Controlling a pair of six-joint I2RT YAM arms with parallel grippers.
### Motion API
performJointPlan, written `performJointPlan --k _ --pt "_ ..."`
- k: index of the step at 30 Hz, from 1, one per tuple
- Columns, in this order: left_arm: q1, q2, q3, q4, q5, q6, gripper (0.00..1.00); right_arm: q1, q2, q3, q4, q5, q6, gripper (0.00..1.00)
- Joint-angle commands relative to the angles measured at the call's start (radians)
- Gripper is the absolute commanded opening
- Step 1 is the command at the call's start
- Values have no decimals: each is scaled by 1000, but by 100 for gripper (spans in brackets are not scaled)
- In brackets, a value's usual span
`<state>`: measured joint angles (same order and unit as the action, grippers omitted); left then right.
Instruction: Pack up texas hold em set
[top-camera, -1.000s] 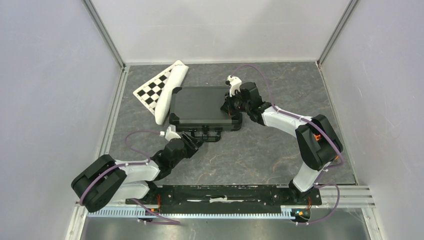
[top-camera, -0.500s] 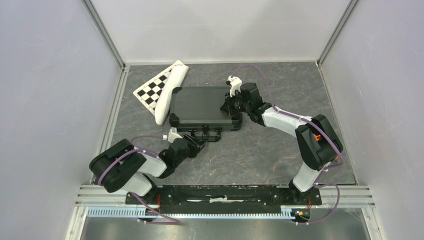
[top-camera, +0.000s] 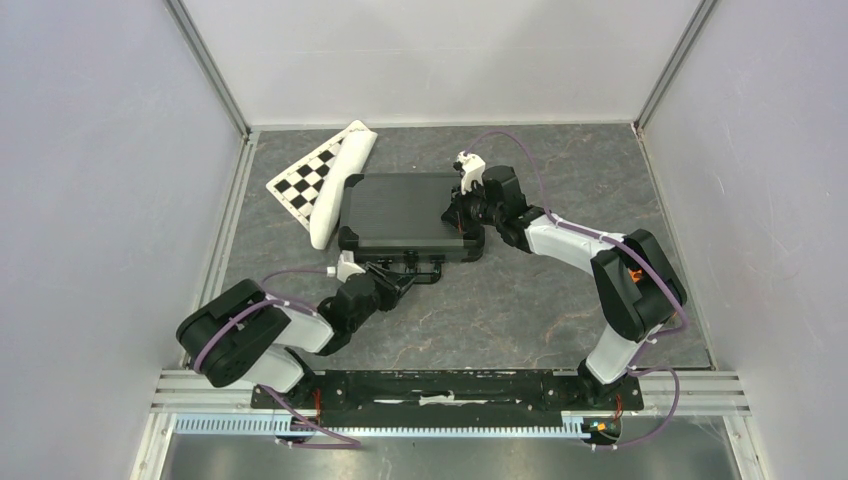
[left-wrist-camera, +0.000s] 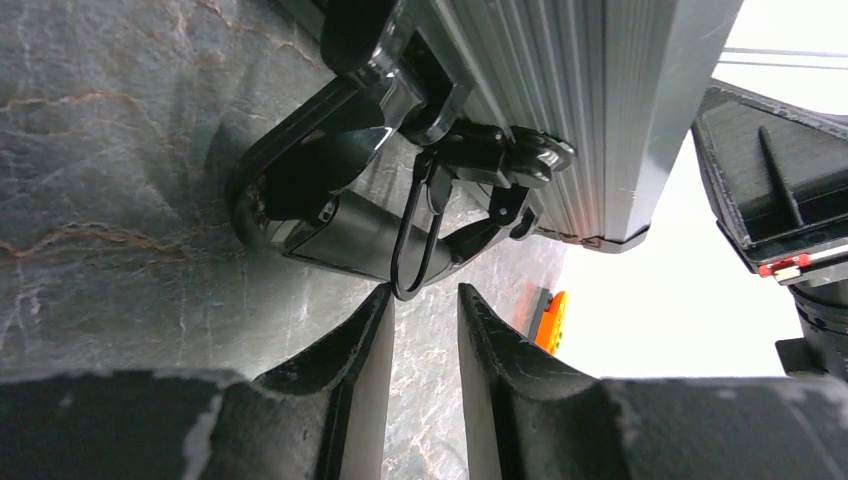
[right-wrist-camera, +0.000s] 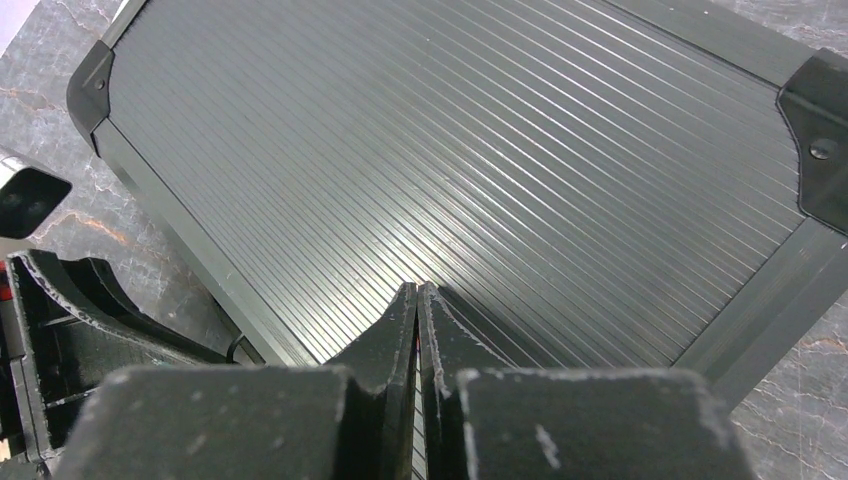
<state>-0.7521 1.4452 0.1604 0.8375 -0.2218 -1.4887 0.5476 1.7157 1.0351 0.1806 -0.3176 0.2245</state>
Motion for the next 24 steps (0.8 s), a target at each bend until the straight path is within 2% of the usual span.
performJointPlan --k 1,6,11,14,17,24 --pt "5 -32 25 -4 -62 -22 35 -3 -2 -22 -45 -20 12 5" --pt "6 -33 36 -30 -74 -16 35 -3 -8 -29 -43 -17 12 5" --pt "7 -15 45 -31 -74 -14 30 -3 -11 -33 -38 -19 13 5" --pt "7 -10 47 -24 -85 -12 23 -3 -13 -35 -35 -21 14 5" --pt "7 -8 57 -18 -88 -2 3 -3 -13 -35 -35 -22 16 5" --pt "18 -74 77 -72 -93 23 2 -3 -37 -51 -35 -25 8 5"
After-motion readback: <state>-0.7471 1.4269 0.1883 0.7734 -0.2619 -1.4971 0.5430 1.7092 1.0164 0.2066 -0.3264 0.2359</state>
